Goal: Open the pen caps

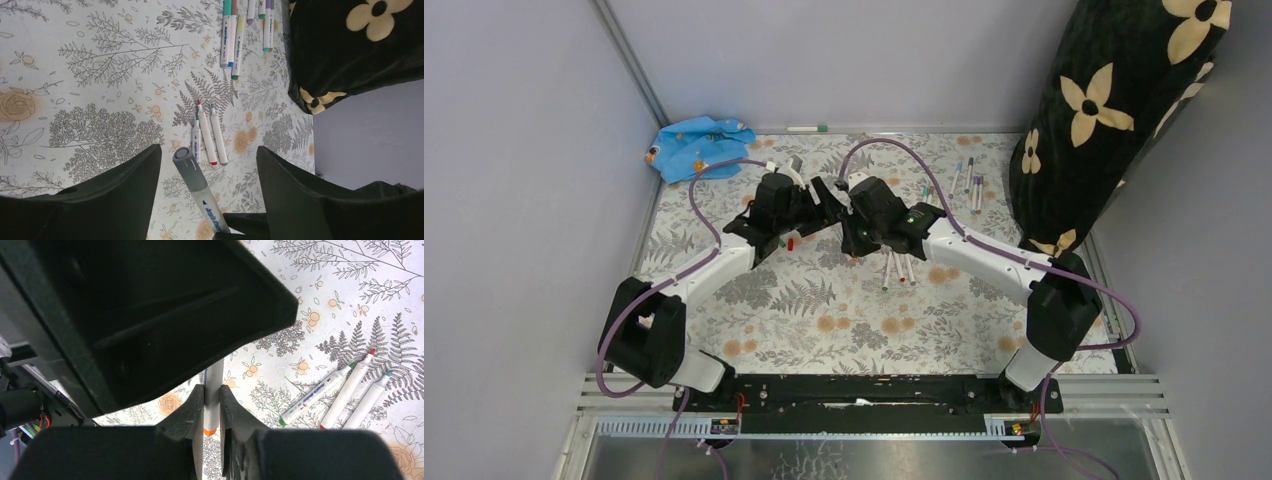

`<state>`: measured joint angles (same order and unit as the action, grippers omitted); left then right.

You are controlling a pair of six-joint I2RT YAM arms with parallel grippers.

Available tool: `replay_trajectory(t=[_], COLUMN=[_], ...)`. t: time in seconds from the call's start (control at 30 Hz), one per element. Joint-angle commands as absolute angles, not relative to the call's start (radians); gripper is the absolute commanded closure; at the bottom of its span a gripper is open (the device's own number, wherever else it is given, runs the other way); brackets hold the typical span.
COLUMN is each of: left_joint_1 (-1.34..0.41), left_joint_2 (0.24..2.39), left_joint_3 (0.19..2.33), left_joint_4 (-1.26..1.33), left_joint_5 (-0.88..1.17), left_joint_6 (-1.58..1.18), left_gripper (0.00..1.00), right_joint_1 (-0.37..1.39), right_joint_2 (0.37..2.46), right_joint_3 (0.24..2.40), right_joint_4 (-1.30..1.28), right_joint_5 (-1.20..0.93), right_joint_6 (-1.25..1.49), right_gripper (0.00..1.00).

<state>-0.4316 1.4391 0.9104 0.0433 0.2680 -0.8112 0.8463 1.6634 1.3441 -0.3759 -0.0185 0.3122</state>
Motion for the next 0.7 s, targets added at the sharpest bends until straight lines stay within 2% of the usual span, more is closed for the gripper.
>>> replay_trajectory(t=[0.0, 0.1, 0.53, 0.67], left_joint_1=[-0.439, -0.439, -0.439, -0.439], left_joint_2=[1.453, 1.451, 1.437, 1.430], left_joint_3=[0.950, 0.948, 0.942, 0.930], left_joint_4=[0.038, 0.034, 0.015, 0.019], left_joint_5=[0.250, 0.240, 0.216, 0.219], left_joint_6=[-0.821, -0.827, -0.840, -0.847], left_gripper=[0.29, 0.37, 0.52, 0.63], right_joint_1=[0.861, 0.865, 0.873, 0.874], right_joint_2=[1.649, 1.637, 1.609, 1.598], right_joint_3=[1.382, 1.360, 1.305, 1.288], right_joint_4=[-0.359, -0.345, -0.306, -0.297], right_joint_5=[-0.018, -0.017, -0.016, -0.012], right_joint_6=[0.325, 0.332, 0.346, 0.350], right_gripper=[1.00, 1.00, 1.00, 1.00])
